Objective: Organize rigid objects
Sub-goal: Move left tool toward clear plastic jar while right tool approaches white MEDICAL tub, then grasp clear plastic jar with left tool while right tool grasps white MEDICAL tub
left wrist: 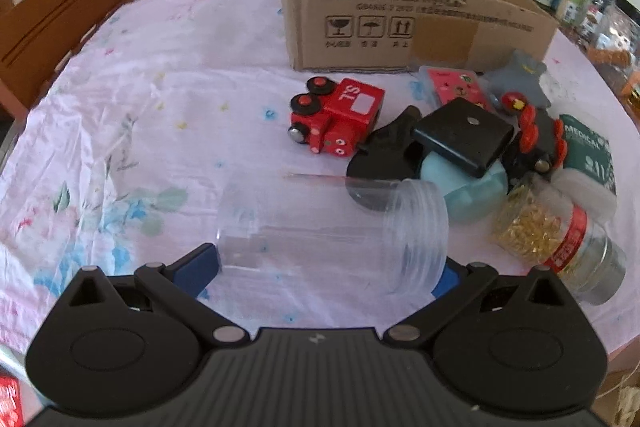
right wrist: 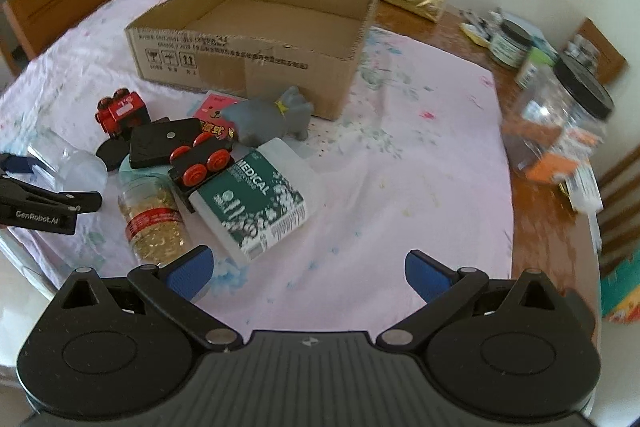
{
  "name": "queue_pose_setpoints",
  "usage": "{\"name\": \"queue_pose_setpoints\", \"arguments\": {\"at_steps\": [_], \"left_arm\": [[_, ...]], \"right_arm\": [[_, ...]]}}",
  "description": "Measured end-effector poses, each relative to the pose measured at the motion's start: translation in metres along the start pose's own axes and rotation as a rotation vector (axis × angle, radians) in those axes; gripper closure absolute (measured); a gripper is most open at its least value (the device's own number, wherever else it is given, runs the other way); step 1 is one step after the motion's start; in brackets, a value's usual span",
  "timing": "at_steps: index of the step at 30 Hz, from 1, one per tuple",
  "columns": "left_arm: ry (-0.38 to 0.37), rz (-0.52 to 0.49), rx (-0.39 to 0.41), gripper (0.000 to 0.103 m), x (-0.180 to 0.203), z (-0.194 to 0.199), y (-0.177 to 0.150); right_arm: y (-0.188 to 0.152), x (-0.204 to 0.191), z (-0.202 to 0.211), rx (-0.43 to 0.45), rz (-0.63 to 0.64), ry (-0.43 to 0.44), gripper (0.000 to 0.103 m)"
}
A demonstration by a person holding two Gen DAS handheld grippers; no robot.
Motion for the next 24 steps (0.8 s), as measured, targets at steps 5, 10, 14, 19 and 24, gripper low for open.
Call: {"name": "queue_pose_setpoints", "arguments": {"at_steps": [5,10,14,19,24], "left_arm": [[0.002,0.007,0.008,0.0,-0.001,-0.001,0.0],[0.021,0.035,0.015,0.0,0.0,0.0,0.0],[0.02,0.034,0.012,0.0,-0.001,-0.001,0.001],[0.027,0.044,-0.001,0.0,-0.001,-0.001,0.002],[0.044,0.068,-0.004,0.0,0.0,0.0,0.0]], "right_arm": [[0.014,-0.006,-0.018,-0.045,0.098,0.072,0.0],[0.023,-0.014,-0.041,-0.08,0.259,0.113,0.0],[0.028,-0.012,-0.059,-0.11,0.334,0.169,0.0],[0.034,-0.008,-0.077,-0.127,0.355,0.226,0.0],[0.038,0.012,-0.089,-0.142,0.296,0.215,0.0]]}}
Point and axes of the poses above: each gripper's, at about its wrist camera, not at the fingertips, and z roughly against the way its jaws point, x to its right, y to its top, the point moved 4 cm from there along -z, roughly the way its jaws point, and after that the axes turned 4 degrees about y, right-handed, at the moved point
